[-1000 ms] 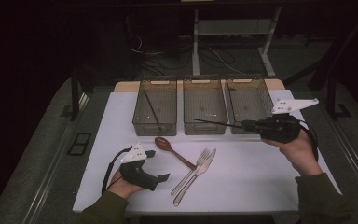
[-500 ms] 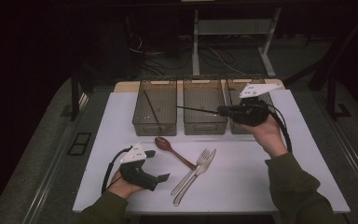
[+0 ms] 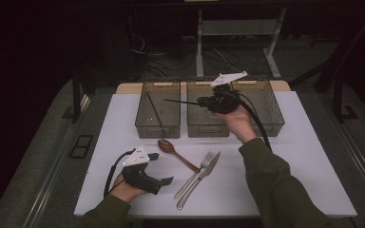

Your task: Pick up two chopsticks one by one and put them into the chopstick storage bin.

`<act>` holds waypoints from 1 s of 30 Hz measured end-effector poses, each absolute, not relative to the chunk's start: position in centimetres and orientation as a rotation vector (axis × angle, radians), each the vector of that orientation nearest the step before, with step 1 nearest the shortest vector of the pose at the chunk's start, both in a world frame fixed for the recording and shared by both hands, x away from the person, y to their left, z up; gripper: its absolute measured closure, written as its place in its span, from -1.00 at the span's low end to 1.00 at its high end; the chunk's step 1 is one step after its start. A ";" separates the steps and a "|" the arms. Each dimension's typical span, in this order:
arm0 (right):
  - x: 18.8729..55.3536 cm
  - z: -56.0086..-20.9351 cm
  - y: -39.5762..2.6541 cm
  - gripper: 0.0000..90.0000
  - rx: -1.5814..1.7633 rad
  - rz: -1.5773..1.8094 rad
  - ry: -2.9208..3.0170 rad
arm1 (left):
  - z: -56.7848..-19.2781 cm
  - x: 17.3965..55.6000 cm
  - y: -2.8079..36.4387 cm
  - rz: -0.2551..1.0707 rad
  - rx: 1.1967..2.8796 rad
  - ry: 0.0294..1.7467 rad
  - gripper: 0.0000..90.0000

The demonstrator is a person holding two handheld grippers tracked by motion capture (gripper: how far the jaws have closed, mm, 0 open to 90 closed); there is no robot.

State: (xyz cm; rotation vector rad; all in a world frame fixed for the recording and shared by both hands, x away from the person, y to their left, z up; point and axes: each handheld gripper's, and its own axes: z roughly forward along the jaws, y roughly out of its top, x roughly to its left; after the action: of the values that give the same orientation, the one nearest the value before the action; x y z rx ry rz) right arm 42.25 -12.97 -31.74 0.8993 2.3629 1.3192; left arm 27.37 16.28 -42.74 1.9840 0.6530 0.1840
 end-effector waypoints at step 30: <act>48.8 -37.7 -1.7 0.69 1.085 1.109 2.448 | -42.6 27.5 16.5 0.176 1.965 0.645 -1.00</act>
State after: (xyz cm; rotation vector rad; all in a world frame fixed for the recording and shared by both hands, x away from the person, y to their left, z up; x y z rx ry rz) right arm 48.78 -1.69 -37.73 1.0846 2.4480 1.1091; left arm 27.48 16.47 -42.57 1.9649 0.6452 0.1758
